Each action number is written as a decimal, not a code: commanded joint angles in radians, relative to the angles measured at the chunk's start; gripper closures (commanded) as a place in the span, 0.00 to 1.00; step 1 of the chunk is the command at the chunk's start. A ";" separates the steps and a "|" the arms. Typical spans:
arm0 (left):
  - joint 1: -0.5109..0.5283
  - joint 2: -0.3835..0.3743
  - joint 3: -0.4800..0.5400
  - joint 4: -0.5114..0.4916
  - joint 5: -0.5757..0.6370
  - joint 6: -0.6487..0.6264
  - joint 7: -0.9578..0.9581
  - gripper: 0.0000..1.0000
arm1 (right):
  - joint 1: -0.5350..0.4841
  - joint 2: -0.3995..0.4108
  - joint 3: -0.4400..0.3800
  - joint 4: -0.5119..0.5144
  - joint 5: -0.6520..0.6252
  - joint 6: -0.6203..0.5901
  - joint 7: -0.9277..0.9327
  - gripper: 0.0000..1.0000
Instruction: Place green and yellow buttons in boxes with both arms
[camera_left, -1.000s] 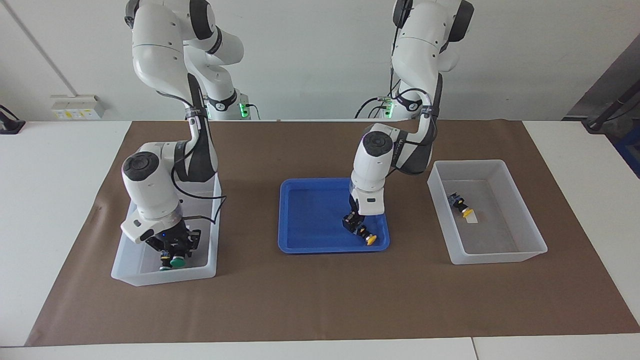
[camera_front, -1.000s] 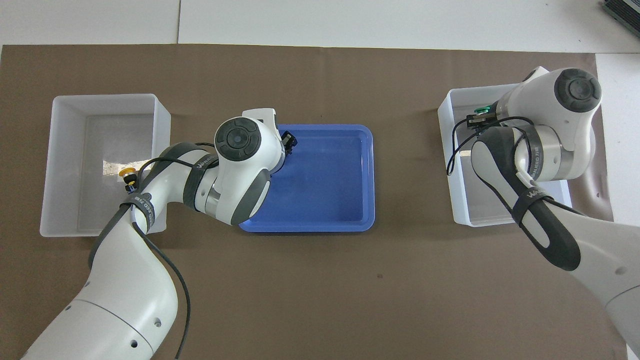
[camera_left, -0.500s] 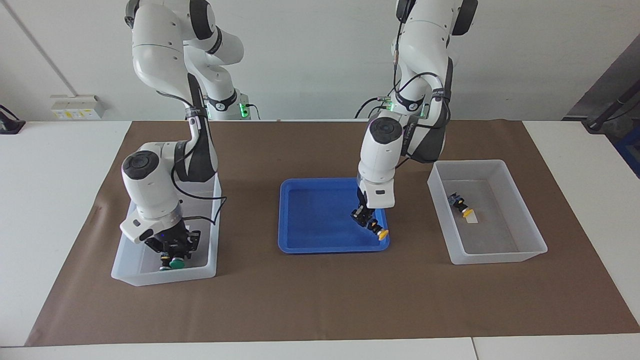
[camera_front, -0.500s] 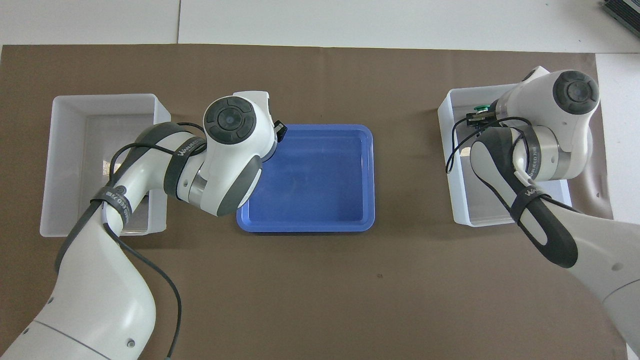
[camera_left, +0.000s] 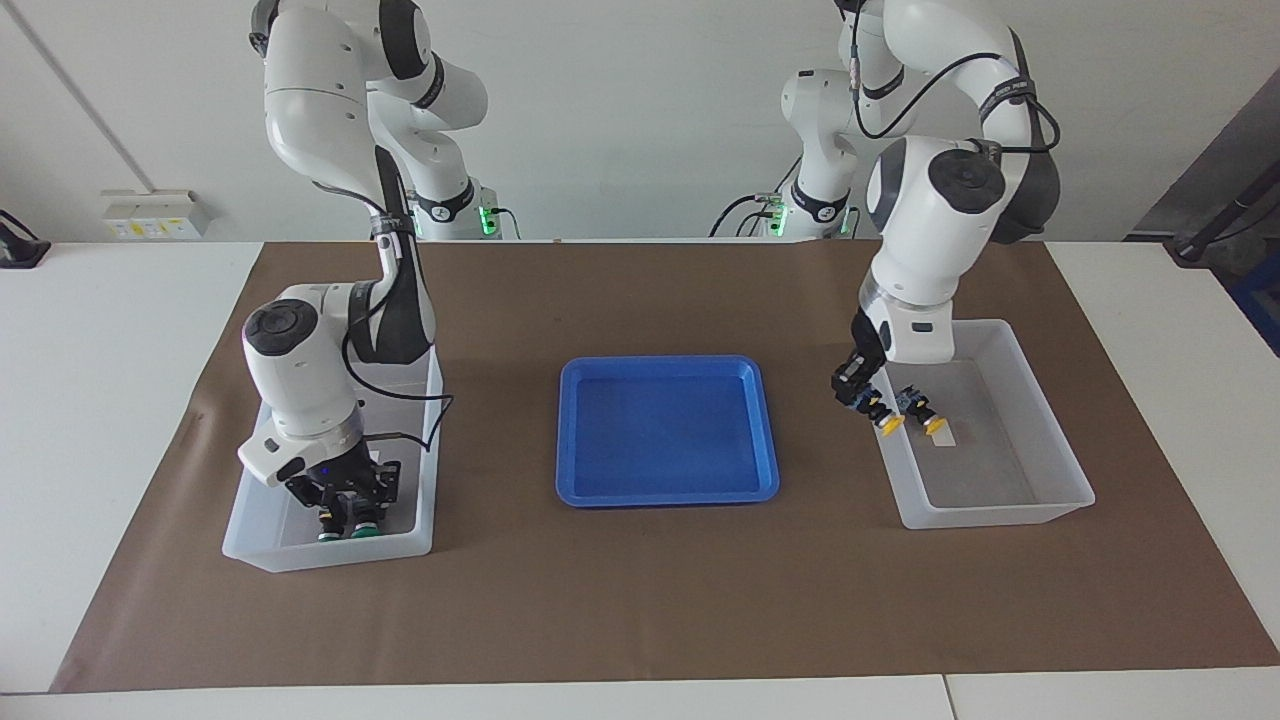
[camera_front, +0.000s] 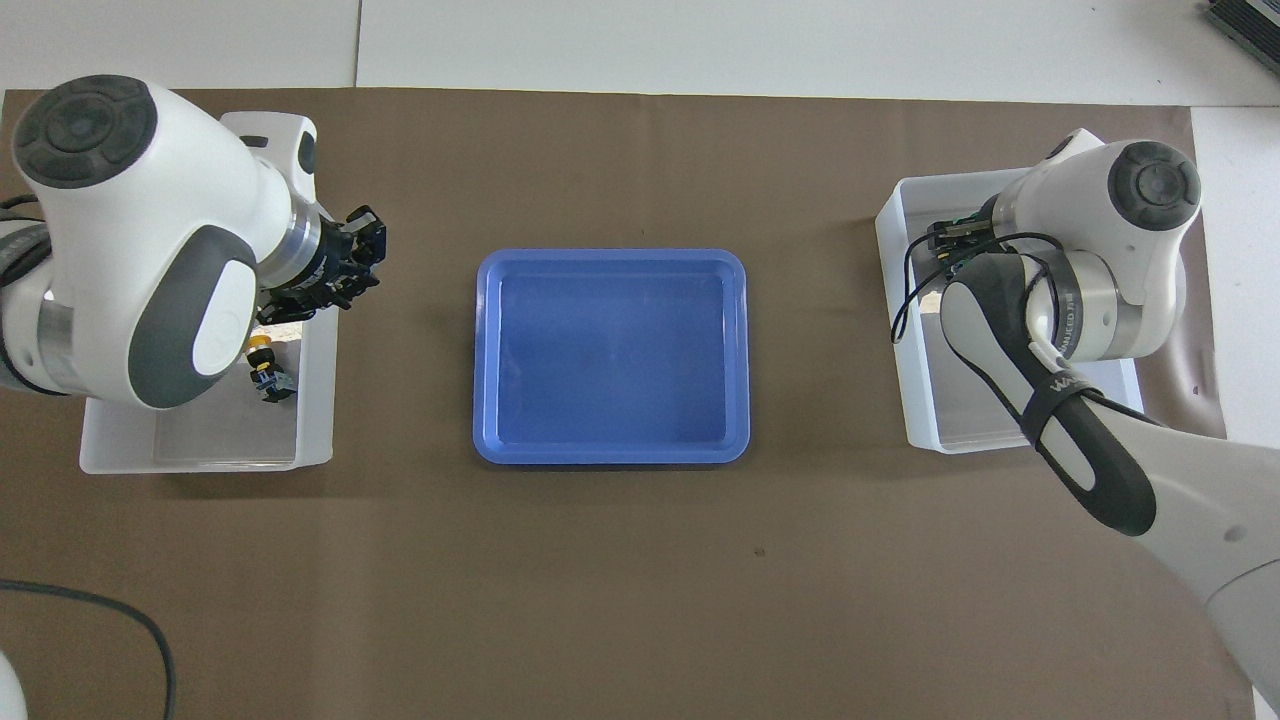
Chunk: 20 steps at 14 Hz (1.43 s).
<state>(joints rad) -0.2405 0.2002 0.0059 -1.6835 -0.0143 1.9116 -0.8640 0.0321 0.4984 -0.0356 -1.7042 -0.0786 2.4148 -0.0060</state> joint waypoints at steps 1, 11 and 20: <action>0.094 -0.025 -0.007 -0.048 -0.019 -0.017 0.170 1.00 | -0.009 -0.023 0.014 0.000 0.002 -0.005 -0.019 0.18; 0.329 -0.202 -0.004 -0.557 -0.019 0.320 0.678 1.00 | 0.003 -0.374 0.020 0.014 0.019 -0.374 0.030 0.00; 0.356 -0.145 -0.003 -0.568 -0.018 0.418 0.752 0.77 | 0.002 -0.520 0.019 0.015 0.023 -0.684 0.024 0.00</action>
<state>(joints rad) 0.0962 0.0475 0.0097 -2.2340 -0.0223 2.2860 -0.1500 0.0396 0.0002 -0.0236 -1.6547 -0.0671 1.7469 0.0099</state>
